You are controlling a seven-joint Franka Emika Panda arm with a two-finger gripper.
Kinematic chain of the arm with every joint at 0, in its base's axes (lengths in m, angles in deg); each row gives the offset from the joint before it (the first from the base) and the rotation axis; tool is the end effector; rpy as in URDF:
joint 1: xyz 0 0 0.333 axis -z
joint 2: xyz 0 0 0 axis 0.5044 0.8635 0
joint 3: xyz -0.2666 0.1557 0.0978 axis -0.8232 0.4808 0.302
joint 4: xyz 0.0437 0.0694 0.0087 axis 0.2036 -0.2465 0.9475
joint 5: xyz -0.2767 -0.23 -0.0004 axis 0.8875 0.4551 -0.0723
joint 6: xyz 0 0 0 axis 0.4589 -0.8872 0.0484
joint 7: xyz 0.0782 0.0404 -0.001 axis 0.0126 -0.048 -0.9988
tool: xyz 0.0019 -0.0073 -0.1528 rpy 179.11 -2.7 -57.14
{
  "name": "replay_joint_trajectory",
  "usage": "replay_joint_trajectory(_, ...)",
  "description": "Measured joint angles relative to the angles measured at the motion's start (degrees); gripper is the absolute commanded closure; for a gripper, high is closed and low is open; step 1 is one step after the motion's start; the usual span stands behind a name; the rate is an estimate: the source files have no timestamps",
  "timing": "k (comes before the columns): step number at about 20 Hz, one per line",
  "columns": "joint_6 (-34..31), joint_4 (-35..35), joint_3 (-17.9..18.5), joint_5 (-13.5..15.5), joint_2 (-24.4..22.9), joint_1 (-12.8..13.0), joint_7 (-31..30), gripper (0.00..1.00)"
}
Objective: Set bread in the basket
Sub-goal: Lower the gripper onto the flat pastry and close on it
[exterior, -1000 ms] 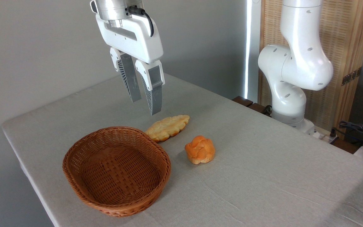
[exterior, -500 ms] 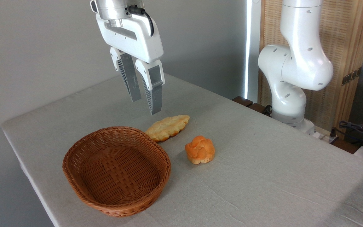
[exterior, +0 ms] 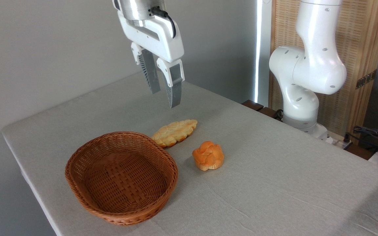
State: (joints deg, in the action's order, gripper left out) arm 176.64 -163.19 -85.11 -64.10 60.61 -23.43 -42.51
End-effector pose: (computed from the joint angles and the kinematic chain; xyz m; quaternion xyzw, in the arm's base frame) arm 0.4411 -0.0785 0.5695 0.9049 -0.4227 -0.0172 0.0474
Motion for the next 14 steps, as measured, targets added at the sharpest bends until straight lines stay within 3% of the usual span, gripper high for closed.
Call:
replay_joint_trajectory(3, 1.8, -5.3, -2.5, 0.7, -1.8, 2.3, -0.1, 0.0)
replay_joint_trajectory(6, 9.0, -12.0, -4.5, 0.7, -2.2, 3.1, -0.7, 0.0)
replay_joint_trajectory(14, 19.3, -22.7, -4.9, 1.3, -2.2, 4.0, -0.7, 0.0)
